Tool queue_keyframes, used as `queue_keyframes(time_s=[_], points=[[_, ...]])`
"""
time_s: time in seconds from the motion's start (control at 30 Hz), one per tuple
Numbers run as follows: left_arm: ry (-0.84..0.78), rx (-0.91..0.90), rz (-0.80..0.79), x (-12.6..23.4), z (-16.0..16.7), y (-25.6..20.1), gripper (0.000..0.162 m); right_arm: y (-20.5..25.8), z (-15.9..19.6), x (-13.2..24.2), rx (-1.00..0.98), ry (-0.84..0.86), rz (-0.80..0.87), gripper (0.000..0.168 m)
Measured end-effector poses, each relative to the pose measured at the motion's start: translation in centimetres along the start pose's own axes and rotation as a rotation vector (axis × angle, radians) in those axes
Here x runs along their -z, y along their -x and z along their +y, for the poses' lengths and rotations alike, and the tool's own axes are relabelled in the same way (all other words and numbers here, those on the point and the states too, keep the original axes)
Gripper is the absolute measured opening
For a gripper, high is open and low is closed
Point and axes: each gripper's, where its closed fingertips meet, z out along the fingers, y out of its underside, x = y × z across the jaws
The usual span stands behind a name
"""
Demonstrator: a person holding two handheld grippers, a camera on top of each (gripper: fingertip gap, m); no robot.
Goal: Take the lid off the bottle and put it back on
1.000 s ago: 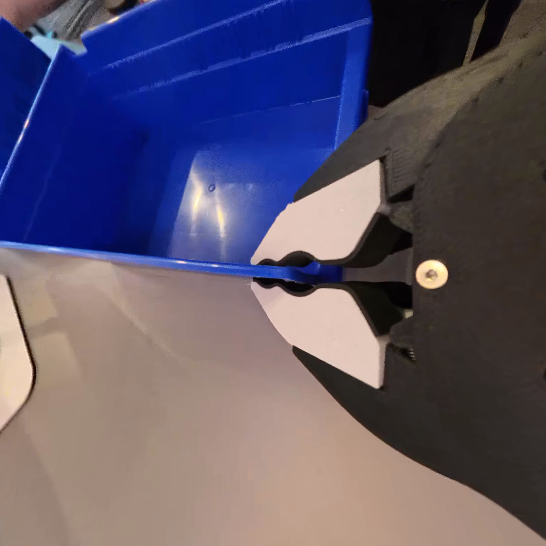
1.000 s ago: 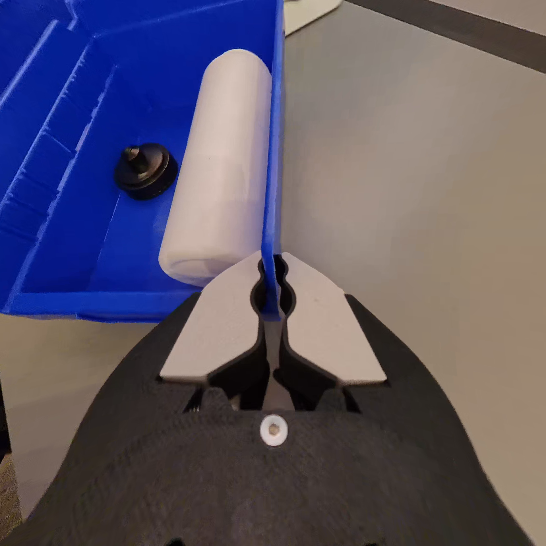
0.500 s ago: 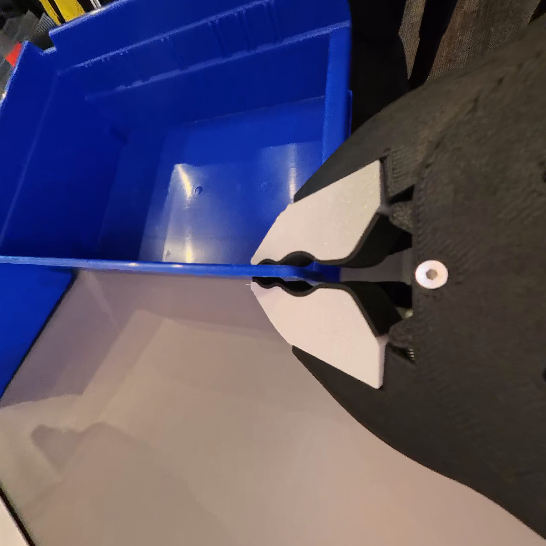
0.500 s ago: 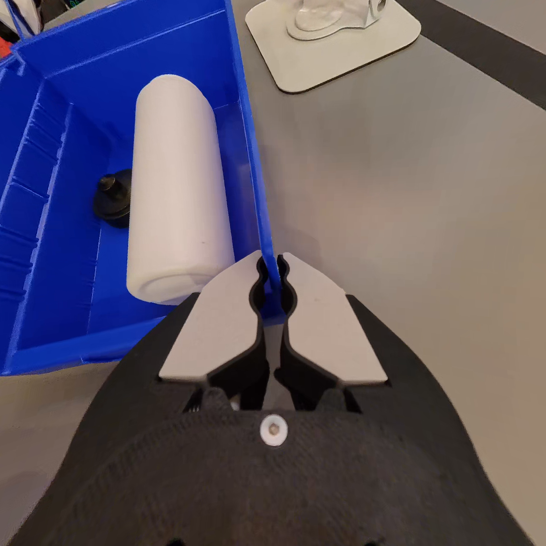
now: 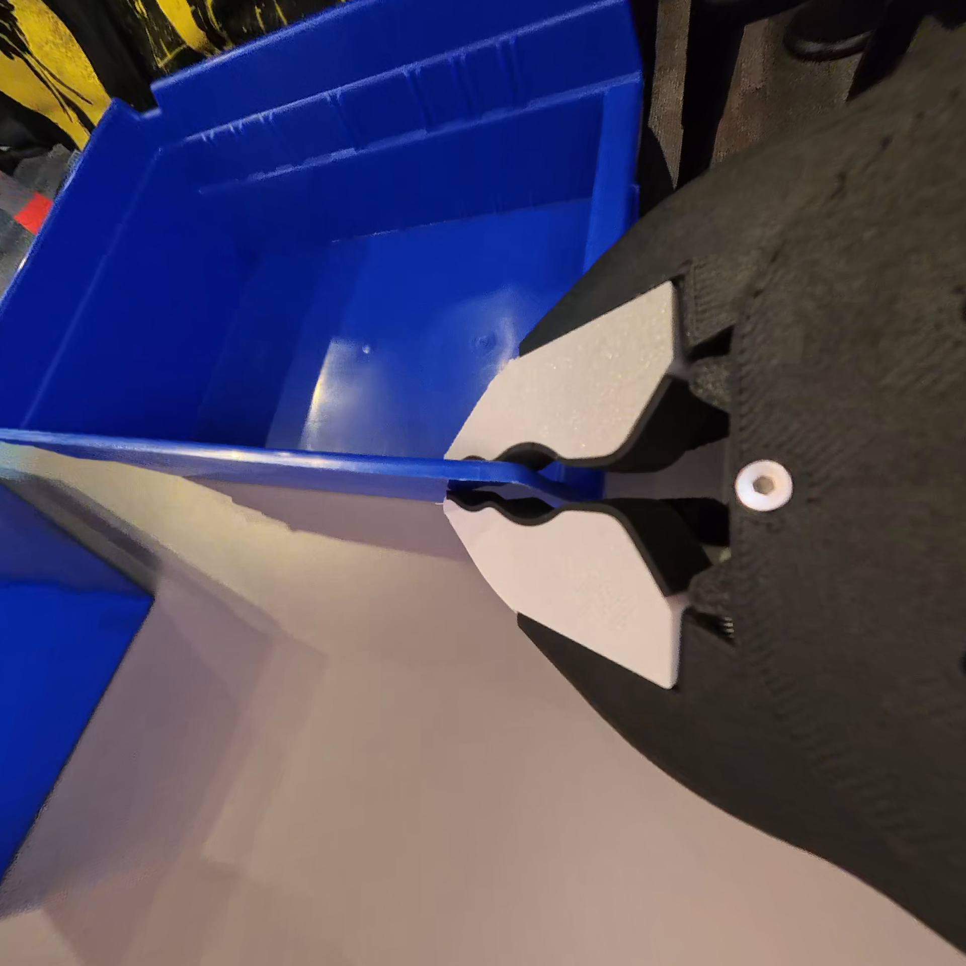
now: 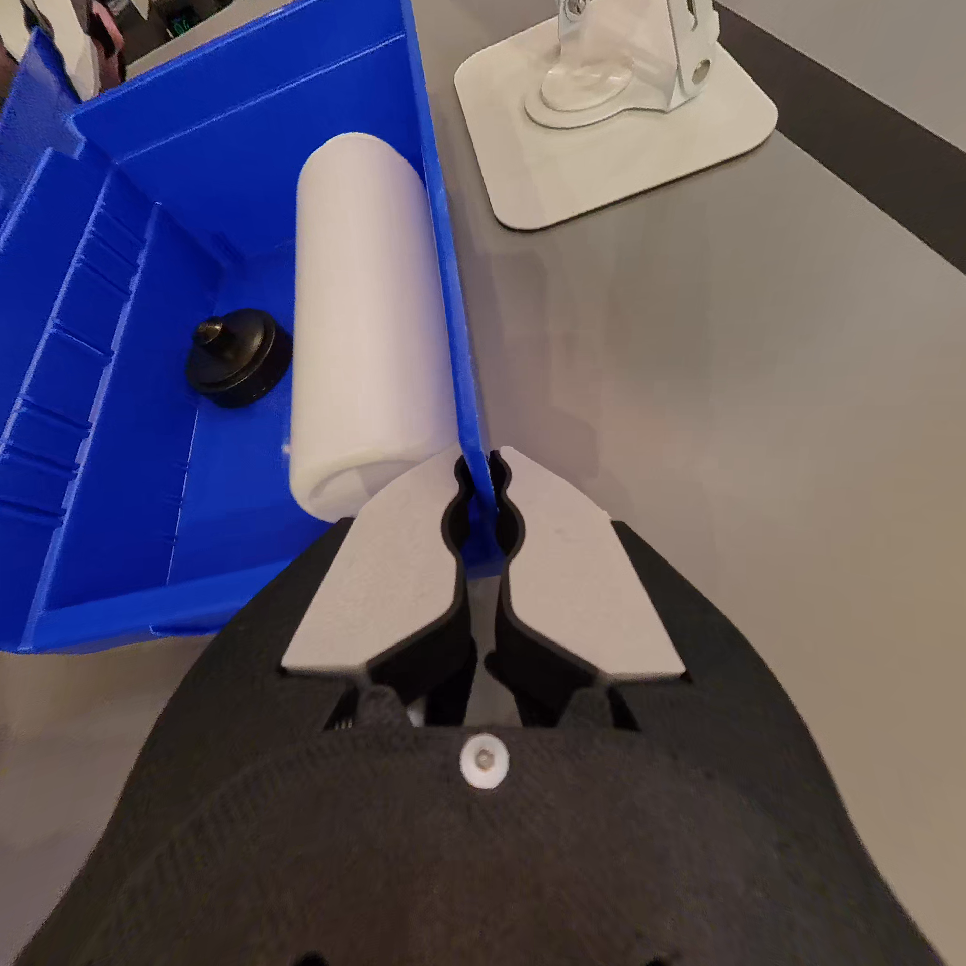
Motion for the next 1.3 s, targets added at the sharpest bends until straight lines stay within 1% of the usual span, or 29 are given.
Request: queue_keyframes(time_s=[0.13, 0.23, 0.3, 0.33, 0.37, 0.4, 0.43, 0.5, 0.53, 0.6, 0.63, 0.7, 0.73, 0.77, 0.8, 0.87, 0.9, 0.93, 0.97, 1.0, 1.03, 1.1, 1.17, 1.2, 1.23, 1.27, 1.3], points=[[-0.033, -0.002, -0.024, -1.4, -1.5, 0.9, 0.006, -0.1, -1.8, -2.6, 0.019, 0.009, -0.019, 0.006], [-0.037, -0.004, -0.052, -3.1, -2.9, 1.4, 0.006, 0.3, -3.5, -5.2, 0.047, 0.024, -0.038, 0.005], [-0.026, 0.024, -0.063, -4.3, -4.0, 2.0, 0.007, 0.3, -4.9, -7.3, 0.032, 0.026, -0.045, 0.006], [-0.012, 0.043, -0.061, -4.8, -4.5, 2.3, 0.02, 0.2, -5.7, -8.3, 0.021, 0.026, -0.034, 0.007], [0.034, 0.056, -0.074, -5.2, -4.4, 2.7, 0.034, -0.2, -6.3, -9.1, 0.005, 0.038, -0.001, 0.015], [0.079, 0.07, -0.099, -5.2, -4.0, 3.2, 0.048, -0.7, -6.9, -9.3, -0.015, 0.048, 0.041, 0.037], [0.093, 0.092, -0.103, -4.6, -3.9, 3.4, 0.061, -0.7, -7.7, -8.9, -0.037, 0.035, 0.067, 0.04], [0.029, 0.152, -0.118, -2.3, -4.5, 3.6, 0.072, 0.6, -9.2, -7.0, -0.091, -0.009, 0.089, 0.037], [-0.02, 0.19, -0.165, -0.8, -5.1, 4.4, 0.074, 2.0, -9.4, -5.8, -0.108, -0.011, 0.088, 0.038], [-0.128, 0.291, -0.269, 2.1, -7.0, 6.1, 0.074, 5.1, -8.3, -3.4, -0.14, 0.069, 0.129, 0.028], [-0.182, 0.341, -0.3, 3.0, -8.3, 6.8, 0.075, 7.5, -7.6, -2.7, -0.149, 0.105, 0.122, 0.031], [-0.237, 0.435, -0.374, 3.8, -10.7, 8.5, 0.066, 12.7, -6.2, -2.1, -0.185, 0.154, 0.083, 0.034], [-0.237, 0.452, -0.393, 3.4, -11.7, 9.2, 0.066, 14.9, -5.2, -2.2, -0.209, 0.187, 0.08, 0.04], [-0.209, 0.465, -0.42, 2.6, -12.4, 10.0, 0.065, 17.2, -4.6, -2.5, -0.216, 0.197, 0.06, 0.039], [-0.164, 0.472, -0.445, 1.6, -12.8, 10.7, 0.069, 19.4, -4.2, -2.9, -0.222, 0.197, 0.042, 0.038], [-0.064, 0.482, -0.474, -0.5, -13.3, 12.1, 0.073, 22.9, -3.5, -3.8, -0.253, 0.199, 0.01, 0.041], [-0.034, 0.489, -0.48, -1.6, -13.5, 12.6, 0.071, 24.7, -3.1, -4.3, -0.267, 0.21, -0.02, 0.042], [-0.009, 0.502, -0.451, -2.9, -13.8, 12.7, 0.072, 25.9, -2.6, -4.8, -0.279, 0.223, -0.027, 0.043], [0.009, 0.523, -0.428, -3.9, -14.1, 12.9, 0.071, 26.8, -2.2, -5.1, -0.284, 0.239, -0.023, 0.047], [0.03, 0.528, -0.448, -4.4, -14.2, 13.5, 0.069, 27.4, -1.8, -5.4, -0.289, 0.259, -0.017, 0.048], [0.044, 0.512, -0.467, -4.8, -14.4, 14.1, 0.069, 27.7, -1.6, -5.6, -0.295, 0.266, 0.004, 0.046], [0.033, 0.535, -0.448, -5.5, -15.1, 14.7, 0.067, 28.4, -1.7, -6.5, -0.296, 0.274, 0.015, 0.047], [0.125, 0.505, -0.519, -5.7, -14.1, 15.9, 0.059, 28.6, -1.1, -7.3, -0.287, 0.329, 0.039, 0.045], [0.151, 0.505, -0.526, -6.0, -13.8, 16.1, 0.06, 28.8, -1.1, -7.7, -0.286, 0.344, 0.035, 0.044], [0.137, 0.52, -0.483, -6.4, -14.1, 15.9, 0.048, 29.0, -1.0, -8.2, -0.287, 0.357, 0.022, 0.044], [0.14, 0.525, -0.462, -6.6, -14.3, 15.8, 0.041, 29.0, -0.8, -8.6, -0.284, 0.378, 0.023, 0.039], [0.153, 0.523, -0.467, -6.5, -14.2, 15.8, 0.038, 29.1, -0.5, -9.0, -0.277, 0.406, 0.026, 0.039]])
